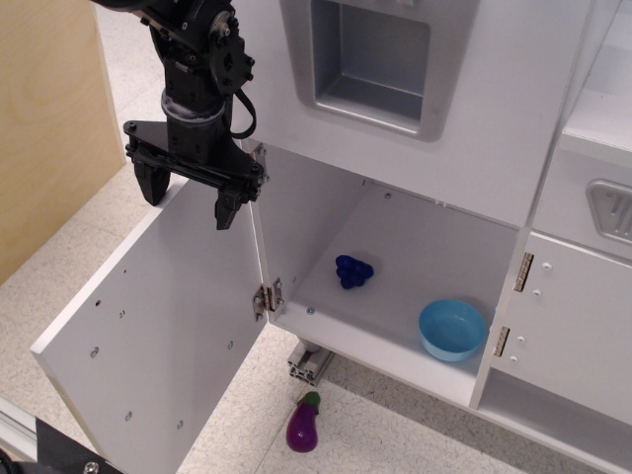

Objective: Close low fridge

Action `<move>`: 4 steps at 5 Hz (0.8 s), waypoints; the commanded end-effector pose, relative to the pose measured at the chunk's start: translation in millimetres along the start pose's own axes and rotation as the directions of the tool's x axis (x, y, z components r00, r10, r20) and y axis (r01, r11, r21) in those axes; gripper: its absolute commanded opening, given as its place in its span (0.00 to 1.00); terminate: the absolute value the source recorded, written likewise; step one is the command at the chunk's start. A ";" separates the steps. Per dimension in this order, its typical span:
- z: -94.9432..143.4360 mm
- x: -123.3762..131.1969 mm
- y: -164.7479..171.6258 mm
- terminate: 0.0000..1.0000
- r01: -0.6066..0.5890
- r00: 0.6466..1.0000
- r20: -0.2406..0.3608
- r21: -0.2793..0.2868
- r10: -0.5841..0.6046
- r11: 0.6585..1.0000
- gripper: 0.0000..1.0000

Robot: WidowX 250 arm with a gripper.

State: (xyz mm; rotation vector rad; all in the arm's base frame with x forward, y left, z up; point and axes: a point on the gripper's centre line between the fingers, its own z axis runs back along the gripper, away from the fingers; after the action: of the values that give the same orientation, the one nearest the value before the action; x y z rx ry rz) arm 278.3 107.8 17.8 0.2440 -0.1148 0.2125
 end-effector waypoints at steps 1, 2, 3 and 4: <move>0.0 0.0 0.0 0.00 0.000 1.000 0.000 0.000 0.000 1.000 1.00; 27.5 1.6 8.5 0.00 -0.043 0.998 0.051 -0.002 0.043 0.999 1.00; 37.7 -5.3 20.3 0.00 -0.026 0.998 0.052 0.008 0.026 1.000 1.00; 29.9 -18.6 24.1 0.00 0.027 0.999 0.032 -0.006 -0.027 1.000 1.00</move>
State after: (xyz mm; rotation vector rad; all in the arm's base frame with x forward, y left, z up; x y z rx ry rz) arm 244.9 115.6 34.4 0.2271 -0.0893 0.1749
